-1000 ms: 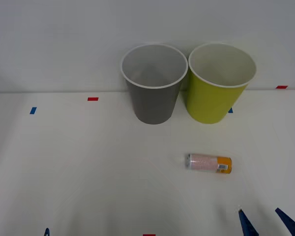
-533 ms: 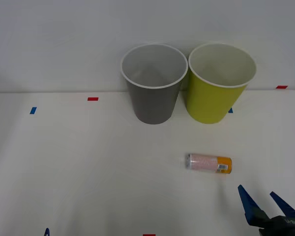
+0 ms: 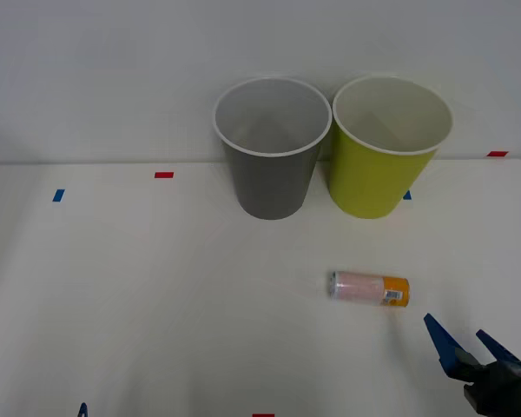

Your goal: Put cans in the gray bin and PET bottles in the light green bin.

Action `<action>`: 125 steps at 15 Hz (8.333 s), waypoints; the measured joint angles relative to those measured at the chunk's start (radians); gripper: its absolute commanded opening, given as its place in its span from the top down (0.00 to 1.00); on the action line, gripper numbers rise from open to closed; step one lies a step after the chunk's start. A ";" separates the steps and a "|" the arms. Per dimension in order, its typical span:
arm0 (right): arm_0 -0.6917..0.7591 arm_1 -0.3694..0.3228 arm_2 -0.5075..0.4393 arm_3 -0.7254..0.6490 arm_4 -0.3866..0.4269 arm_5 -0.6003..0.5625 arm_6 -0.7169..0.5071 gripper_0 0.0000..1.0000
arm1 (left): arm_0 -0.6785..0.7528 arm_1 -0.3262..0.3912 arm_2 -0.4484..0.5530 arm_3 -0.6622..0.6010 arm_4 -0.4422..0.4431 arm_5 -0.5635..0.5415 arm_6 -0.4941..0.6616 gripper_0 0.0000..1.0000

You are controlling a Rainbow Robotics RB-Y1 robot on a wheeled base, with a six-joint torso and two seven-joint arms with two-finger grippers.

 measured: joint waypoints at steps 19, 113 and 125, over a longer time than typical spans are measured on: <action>-0.564 -0.058 0.061 -0.216 0.143 1.045 -1.532 0.05 | 0.000 0.000 0.000 0.000 0.000 0.000 0.000 0.00; -0.782 0.389 -0.049 -0.249 0.360 0.949 0.233 1.00 | 0.000 0.000 0.000 0.000 0.000 0.000 0.000 0.00; -1.264 0.471 0.061 0.025 0.334 0.932 0.233 1.00 | 0.000 0.000 0.000 0.000 0.000 0.000 0.000 0.00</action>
